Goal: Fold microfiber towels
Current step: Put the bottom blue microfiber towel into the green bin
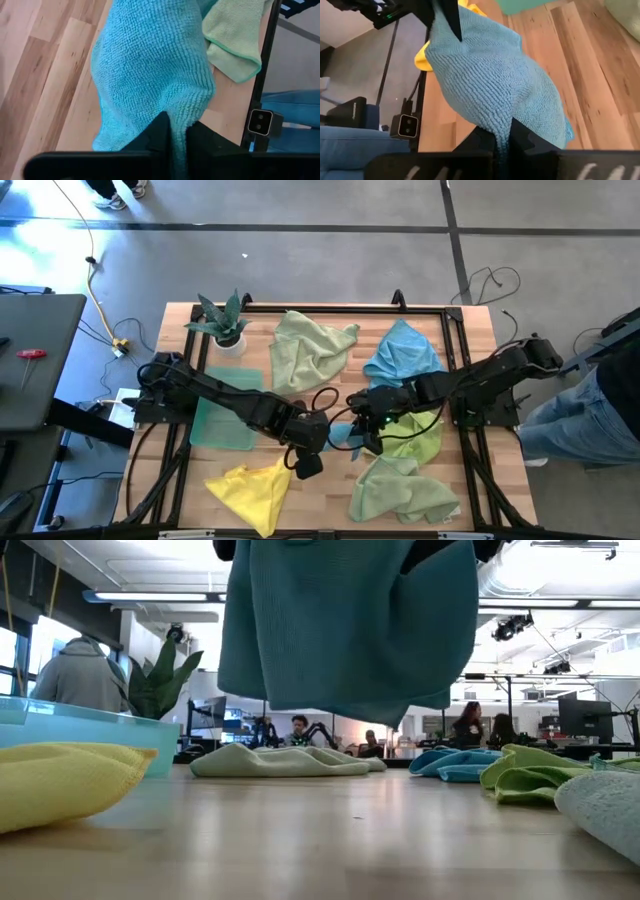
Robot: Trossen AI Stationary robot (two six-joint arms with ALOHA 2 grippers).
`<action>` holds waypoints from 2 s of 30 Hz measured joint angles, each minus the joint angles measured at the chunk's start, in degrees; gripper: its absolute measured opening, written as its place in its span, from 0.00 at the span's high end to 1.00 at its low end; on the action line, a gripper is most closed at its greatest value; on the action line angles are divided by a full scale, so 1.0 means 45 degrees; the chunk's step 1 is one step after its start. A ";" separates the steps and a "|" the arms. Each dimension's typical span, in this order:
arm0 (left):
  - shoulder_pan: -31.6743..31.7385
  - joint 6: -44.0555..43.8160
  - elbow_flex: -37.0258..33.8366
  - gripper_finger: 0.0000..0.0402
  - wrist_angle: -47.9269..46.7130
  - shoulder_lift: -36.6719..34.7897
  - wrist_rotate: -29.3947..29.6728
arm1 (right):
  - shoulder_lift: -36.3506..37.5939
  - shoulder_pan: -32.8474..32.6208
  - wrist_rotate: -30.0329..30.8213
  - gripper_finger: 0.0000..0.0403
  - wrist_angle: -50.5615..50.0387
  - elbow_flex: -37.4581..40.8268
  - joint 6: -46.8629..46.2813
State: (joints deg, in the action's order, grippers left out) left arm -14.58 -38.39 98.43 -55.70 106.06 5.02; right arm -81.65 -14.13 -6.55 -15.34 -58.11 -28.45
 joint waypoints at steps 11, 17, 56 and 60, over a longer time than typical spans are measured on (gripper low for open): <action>0.0153 -0.0002 0.0000 0.79 -0.0015 -0.0010 -0.0106 | -0.0010 0.0053 0.0005 1.00 -0.0071 0.0000 0.0092; 0.0258 0.0084 0.0000 0.97 -0.0004 -0.0015 -0.0059 | -0.0012 0.0058 0.0069 1.00 -0.0071 0.0000 0.0092; 0.1933 -0.5374 -0.6993 0.92 -0.5264 -0.2932 0.1687 | 0.2244 0.0349 0.1020 1.00 -0.1168 -0.0019 -0.0005; 0.2150 -0.6345 -0.8802 0.97 -0.3344 -0.4163 0.0887 | 0.2315 0.0211 0.1175 1.00 -0.1285 -0.0019 -0.0005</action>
State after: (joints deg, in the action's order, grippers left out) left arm -4.90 -66.94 58.82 -70.75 87.33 9.01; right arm -71.23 -13.18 -1.26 -21.13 -58.19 -28.47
